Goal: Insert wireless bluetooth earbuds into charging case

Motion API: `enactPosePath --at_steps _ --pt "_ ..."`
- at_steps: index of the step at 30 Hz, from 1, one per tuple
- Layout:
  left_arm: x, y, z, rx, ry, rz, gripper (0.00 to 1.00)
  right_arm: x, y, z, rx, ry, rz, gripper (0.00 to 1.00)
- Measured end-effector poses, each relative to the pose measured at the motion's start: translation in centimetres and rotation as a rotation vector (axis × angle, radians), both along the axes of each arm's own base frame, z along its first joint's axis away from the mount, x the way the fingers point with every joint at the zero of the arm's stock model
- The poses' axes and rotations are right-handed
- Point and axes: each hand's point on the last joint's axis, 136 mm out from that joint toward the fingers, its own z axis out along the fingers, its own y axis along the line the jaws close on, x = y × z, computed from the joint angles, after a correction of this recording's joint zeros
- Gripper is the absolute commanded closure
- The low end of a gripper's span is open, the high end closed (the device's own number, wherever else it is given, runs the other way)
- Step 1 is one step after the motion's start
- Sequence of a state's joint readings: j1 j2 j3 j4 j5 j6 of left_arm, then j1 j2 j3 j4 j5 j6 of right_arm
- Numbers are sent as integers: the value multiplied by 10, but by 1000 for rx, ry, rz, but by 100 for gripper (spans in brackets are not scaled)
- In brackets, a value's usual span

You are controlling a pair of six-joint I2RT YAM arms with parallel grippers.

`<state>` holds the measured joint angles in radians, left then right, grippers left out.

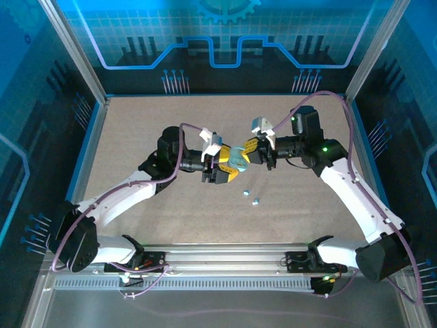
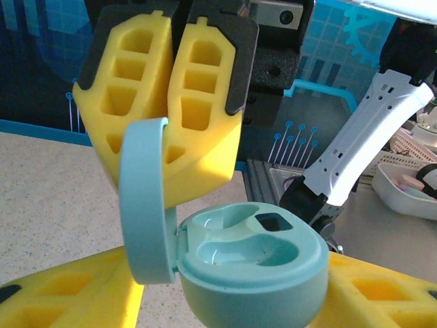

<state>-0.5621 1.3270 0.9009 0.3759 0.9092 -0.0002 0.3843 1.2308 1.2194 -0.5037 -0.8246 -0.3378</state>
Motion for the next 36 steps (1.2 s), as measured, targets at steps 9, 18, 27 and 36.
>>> enactPosePath --at_steps 9,18,27,36 --pt "6 -2 -8 15 19 18 34 4 2 -7 -52 -24 -43 90" --pt "8 -4 -12 28 28 24 47 8 0 -8 -83 -57 -84 90" --pt "7 -4 -14 37 34 24 59 11 -1 -9 -98 -69 -101 88" --pt "7 -4 -14 39 24 22 65 11 -1 -9 -99 -74 -99 82"
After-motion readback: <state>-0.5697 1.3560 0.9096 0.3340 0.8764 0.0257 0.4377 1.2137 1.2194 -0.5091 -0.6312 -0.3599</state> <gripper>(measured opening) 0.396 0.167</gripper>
